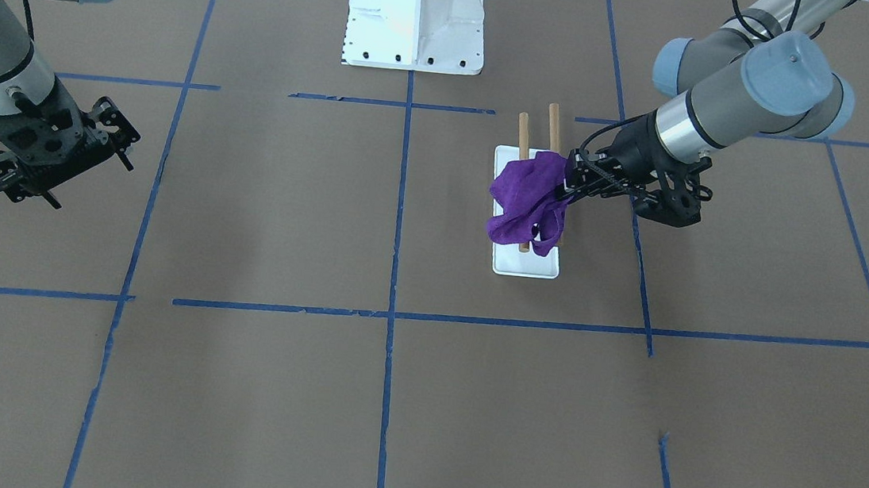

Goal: Hang towel on rack

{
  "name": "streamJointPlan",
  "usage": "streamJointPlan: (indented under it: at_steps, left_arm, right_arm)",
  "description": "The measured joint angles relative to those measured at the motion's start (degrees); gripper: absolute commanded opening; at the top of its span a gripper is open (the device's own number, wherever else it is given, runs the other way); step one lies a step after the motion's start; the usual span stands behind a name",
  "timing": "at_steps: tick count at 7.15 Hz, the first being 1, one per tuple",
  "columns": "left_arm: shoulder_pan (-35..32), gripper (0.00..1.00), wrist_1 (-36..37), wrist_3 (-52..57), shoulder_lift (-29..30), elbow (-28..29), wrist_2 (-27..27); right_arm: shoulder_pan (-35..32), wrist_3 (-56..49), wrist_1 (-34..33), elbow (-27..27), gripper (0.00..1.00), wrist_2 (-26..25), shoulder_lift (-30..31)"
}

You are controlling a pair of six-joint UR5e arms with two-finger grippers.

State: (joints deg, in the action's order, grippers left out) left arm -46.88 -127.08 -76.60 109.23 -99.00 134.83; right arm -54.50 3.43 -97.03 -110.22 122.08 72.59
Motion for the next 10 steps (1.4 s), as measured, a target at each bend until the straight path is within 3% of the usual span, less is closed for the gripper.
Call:
streamJointPlan:
  at_steps: [4, 6, 10]
  left_arm:
    - [-1.9, 1.0, 0.0, 6.7, -2.1, 0.2, 0.2]
    - [-5.3, 1.0, 0.6, 16.1, -5.8, 0.3, 0.4]
    - [-15.2, 1.0, 9.8, 40.4, -11.7, 0.0, 0.5]
  right_arm:
    - [-2.7, -0.4, -2.3, 0.1, 1.0, 0.1, 0.4]
    - [-7.1, -6.1, -3.4, 2.5, 1.0, 0.1, 1.6]
    - [-20.1, -20.0, -3.6, 9.6, 1.0, 1.4, 6.7]
